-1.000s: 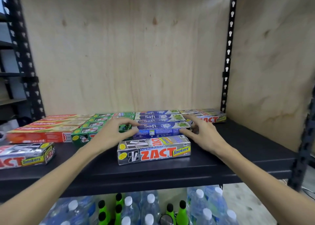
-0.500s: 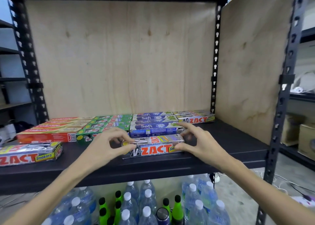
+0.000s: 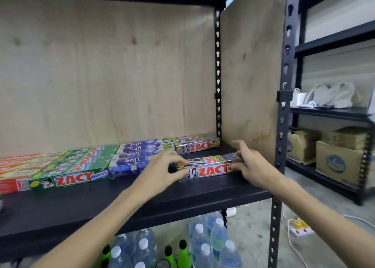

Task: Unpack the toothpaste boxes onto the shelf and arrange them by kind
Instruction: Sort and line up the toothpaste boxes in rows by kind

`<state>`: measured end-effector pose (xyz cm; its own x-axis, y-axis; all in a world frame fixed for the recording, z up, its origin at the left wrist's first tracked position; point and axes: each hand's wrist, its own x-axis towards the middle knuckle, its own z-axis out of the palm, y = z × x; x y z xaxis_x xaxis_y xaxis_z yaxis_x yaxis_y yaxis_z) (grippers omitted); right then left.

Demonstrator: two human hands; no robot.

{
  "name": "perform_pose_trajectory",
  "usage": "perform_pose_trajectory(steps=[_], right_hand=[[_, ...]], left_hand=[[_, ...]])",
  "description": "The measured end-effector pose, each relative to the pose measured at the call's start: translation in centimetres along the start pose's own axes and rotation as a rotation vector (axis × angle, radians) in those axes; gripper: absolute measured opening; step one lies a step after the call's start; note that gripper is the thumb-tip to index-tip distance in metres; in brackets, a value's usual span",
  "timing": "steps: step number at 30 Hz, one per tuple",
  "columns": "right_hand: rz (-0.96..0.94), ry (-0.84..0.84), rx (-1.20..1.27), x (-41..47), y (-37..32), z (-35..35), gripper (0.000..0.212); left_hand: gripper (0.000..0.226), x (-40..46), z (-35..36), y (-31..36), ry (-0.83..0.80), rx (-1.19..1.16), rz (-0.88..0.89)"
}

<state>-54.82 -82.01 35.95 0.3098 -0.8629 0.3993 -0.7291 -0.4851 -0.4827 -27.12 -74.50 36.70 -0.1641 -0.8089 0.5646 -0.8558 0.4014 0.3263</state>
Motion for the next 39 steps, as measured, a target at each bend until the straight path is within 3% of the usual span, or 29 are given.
perform_pose_trajectory(steps=[6, 13, 19, 26, 31, 39], right_hand=[[0.033, 0.052, -0.361, 1.6, 0.8, 0.9, 0.074], [0.01, 0.053, -0.422, 4.8, 0.6, 2.1, 0.082], [-0.033, 0.006, -0.296, 8.6, 1.5, 4.0, 0.09], [0.079, -0.029, 0.008, 11.4, 1.8, 4.4, 0.075], [0.134, -0.071, 0.081, 12.0, 2.5, 4.6, 0.07], [0.123, -0.089, 0.252, 12.4, 3.7, 5.2, 0.073]], left_hand=[[0.03, 3.2, 3.2, 0.1, 0.075, 0.091, 0.003], [0.025, 7.5, 3.2, -0.9, 0.043, 0.296, -0.034], [0.018, 10.8, 3.1, -2.9, -0.036, 0.305, -0.176], [0.046, 12.7, 2.7, -5.5, -0.084, 0.05, -0.348], [0.06, 13.0, 2.3, -5.9, -0.156, 0.052, -0.386], [0.046, 11.7, 3.3, -6.4, -0.11, 0.024, -0.411]])
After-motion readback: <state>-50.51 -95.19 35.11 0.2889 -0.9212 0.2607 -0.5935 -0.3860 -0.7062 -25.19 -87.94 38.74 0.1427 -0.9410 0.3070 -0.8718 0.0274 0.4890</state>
